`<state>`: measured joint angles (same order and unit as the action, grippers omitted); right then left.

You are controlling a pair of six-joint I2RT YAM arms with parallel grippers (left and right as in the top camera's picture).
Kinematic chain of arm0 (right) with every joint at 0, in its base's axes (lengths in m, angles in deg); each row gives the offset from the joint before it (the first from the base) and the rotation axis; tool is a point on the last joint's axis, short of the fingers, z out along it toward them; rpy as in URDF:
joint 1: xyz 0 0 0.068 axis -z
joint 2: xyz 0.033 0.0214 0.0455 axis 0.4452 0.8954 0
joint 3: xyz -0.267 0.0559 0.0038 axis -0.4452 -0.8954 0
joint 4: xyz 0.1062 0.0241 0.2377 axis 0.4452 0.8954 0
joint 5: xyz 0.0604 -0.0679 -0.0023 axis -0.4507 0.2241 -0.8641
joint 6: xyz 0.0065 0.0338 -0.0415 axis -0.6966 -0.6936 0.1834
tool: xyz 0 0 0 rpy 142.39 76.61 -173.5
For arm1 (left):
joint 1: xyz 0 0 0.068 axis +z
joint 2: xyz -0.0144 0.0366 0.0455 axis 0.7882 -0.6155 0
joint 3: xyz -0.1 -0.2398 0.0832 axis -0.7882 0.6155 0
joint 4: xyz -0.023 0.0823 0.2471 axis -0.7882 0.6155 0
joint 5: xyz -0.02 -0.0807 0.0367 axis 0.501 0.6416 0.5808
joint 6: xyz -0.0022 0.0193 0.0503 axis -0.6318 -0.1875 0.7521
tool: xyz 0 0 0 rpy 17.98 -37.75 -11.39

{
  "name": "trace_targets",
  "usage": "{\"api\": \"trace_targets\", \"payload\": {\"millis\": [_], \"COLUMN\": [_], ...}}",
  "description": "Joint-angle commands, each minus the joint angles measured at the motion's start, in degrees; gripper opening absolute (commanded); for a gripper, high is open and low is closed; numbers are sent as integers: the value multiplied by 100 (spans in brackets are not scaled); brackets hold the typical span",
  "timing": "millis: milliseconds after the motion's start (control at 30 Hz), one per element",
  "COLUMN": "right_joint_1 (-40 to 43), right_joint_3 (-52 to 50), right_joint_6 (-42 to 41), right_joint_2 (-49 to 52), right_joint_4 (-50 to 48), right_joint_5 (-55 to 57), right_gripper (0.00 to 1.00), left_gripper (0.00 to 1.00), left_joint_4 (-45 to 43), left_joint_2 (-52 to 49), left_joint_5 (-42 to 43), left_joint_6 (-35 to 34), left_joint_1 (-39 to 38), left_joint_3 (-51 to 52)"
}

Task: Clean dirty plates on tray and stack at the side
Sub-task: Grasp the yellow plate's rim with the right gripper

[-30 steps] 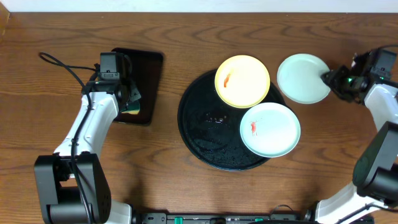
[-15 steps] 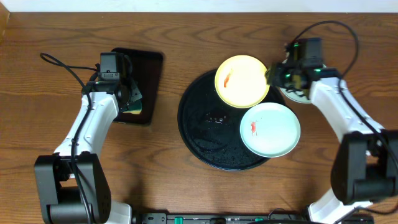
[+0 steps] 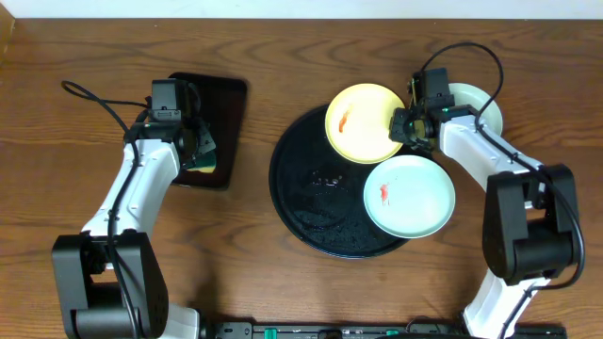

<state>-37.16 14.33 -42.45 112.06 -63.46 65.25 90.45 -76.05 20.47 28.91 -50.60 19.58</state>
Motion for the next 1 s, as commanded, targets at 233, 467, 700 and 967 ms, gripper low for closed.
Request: {"api": "trace_targets", "payload": {"millis": [233, 467, 700, 967], "right_joint_1": [-155, -463, -778, -793], "right_joint_3": [39, 50, 50, 52], "right_joint_6": [107, 470, 564, 892], "right_joint_2": [186, 175, 175, 175], "right_joint_4": [-127, -142, 153, 1080], "right_joint_5": [-496, -920, -1040, -1067], "right_gripper": [1, 1, 1, 1], "left_gripper": [8, 7, 7, 7], "left_joint_4": [-13, 22, 76, 114], "left_joint_2": [-31, -31, -31, -31], "left_joint_5": [422, 599, 1342, 1342], "left_joint_6": [-46, -44, 306, 332], "left_joint_1": [11, 11, -205, -750], "left_joint_3": [61, 61, 61, 61]}}
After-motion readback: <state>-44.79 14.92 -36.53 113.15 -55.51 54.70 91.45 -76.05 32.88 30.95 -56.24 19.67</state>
